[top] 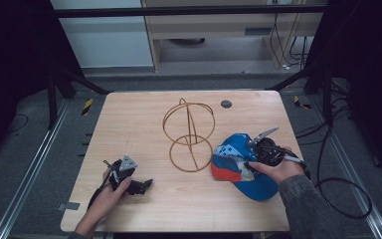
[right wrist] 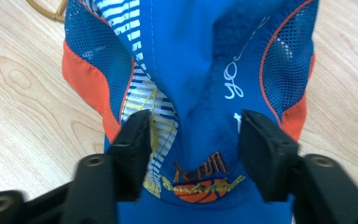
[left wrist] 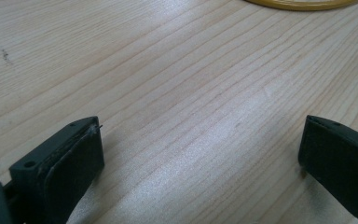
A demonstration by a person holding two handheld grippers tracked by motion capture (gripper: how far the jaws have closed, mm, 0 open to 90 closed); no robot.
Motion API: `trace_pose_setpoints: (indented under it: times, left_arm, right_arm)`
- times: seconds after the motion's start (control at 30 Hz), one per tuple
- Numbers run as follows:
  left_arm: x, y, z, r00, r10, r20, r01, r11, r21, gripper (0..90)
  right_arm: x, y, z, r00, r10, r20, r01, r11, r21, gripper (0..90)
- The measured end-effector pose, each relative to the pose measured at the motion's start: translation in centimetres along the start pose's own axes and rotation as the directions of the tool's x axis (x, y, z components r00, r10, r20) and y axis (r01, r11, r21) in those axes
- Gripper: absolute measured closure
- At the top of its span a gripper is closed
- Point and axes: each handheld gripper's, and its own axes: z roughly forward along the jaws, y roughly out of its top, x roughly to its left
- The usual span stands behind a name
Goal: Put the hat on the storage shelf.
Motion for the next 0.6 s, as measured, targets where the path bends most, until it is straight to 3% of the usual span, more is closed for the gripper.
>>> trace_pose_setpoints:
  times: [0.27, 0.47, 0.6]
  left_arm:
    - [0.0, 0.0, 0.0, 1.0000, 0.001, 0.000, -0.001, 1.0000, 0.000, 0.0]
    - [0.0, 0.0, 0.0, 1.0000, 0.001, 0.000, -0.001, 1.0000, 0.000, 0.0]
    - [0.0, 0.0, 0.0, 1.0000, 0.000, 0.001, 0.000, 1.0000, 0.000, 0.0]
  right_arm:
    - [-0.4, 0.1, 0.3, 0.9987, -0.001, -0.050, 0.001, 1.000, 0.000, 83.5]
    - [-0.6, 0.1, -0.2, 0.9978, -0.022, -0.062, 0.022, 1.000, -0.001, 88.9]
    - [-0.9, 0.1, -1.5, 0.9976, -0.018, -0.067, 0.016, 1.000, -0.026, 89.9]
